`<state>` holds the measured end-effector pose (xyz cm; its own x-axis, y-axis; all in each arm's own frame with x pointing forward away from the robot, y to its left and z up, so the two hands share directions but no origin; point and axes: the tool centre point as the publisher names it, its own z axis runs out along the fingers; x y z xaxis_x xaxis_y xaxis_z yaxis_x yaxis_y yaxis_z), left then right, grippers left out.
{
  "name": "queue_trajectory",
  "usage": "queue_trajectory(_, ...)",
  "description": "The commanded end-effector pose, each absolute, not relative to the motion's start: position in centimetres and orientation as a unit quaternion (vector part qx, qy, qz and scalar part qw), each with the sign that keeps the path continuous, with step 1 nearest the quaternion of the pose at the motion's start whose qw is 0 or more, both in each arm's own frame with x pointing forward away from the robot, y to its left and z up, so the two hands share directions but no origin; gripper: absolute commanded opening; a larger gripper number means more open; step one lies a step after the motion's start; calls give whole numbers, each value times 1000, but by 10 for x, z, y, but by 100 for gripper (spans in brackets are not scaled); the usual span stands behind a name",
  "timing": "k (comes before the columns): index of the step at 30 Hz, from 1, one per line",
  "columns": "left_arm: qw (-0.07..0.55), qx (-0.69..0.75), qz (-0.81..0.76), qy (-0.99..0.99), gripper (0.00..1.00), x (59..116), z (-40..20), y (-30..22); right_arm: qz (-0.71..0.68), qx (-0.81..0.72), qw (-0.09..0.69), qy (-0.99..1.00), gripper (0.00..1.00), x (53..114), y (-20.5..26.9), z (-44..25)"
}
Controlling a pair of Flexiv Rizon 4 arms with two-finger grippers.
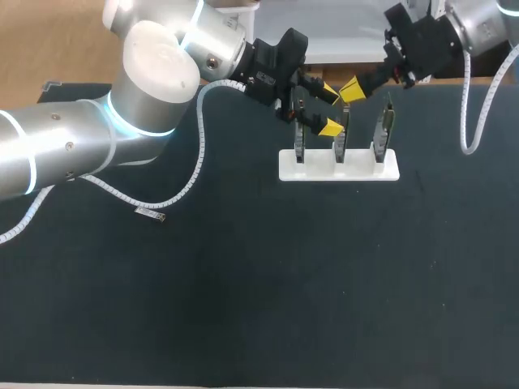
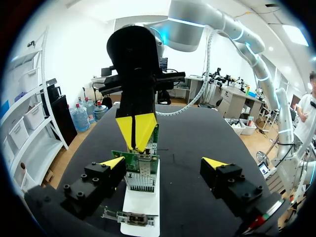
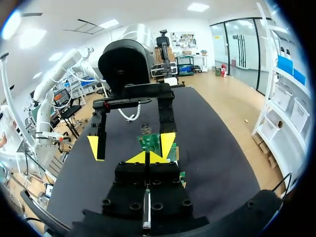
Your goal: Pick up the optical module with the left hand, and insert it into the network port with the right hand.
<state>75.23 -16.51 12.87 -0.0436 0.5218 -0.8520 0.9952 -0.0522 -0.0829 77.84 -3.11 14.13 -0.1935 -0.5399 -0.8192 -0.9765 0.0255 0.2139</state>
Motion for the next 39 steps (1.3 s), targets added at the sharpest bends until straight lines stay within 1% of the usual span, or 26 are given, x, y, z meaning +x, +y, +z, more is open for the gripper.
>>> queue_trajectory(1,308,618,-380,615,100,754,129,-165,401,-574,270,661,0,780,-31,132)
queue_trajectory(9,308,618,-380,615,100,754,129,-165,406,-572,270,660,0,779,-31,132)
queue_trajectory(22,308,618,-380,615,100,754,129,-165,426,-566,315,631,0,780,-41,169)
queue_trajectory(28,308,618,-380,615,100,754,129,-165,430,-564,332,622,0,779,-59,183)
queue_trajectory(39,308,618,-380,615,100,754,129,-165,421,-576,321,623,0,775,-106,184)
